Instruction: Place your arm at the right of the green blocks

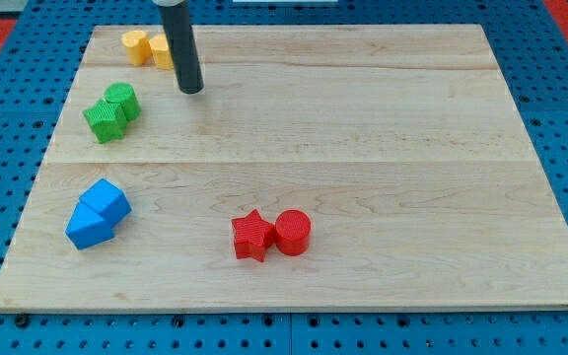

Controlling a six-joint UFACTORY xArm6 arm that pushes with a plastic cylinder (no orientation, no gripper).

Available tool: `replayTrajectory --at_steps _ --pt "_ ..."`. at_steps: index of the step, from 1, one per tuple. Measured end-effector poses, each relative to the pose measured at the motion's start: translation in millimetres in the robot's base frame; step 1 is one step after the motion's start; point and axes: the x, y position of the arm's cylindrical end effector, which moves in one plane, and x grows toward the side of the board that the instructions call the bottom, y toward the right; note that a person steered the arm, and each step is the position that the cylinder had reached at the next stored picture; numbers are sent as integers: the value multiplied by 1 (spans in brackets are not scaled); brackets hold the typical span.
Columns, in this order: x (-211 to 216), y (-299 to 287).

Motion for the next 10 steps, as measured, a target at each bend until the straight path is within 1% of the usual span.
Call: replayTrajectory --at_steps 1,4,9,10 --pt "8 20" --pt "-1 20" --pt "-2 12" --pt "18 8"
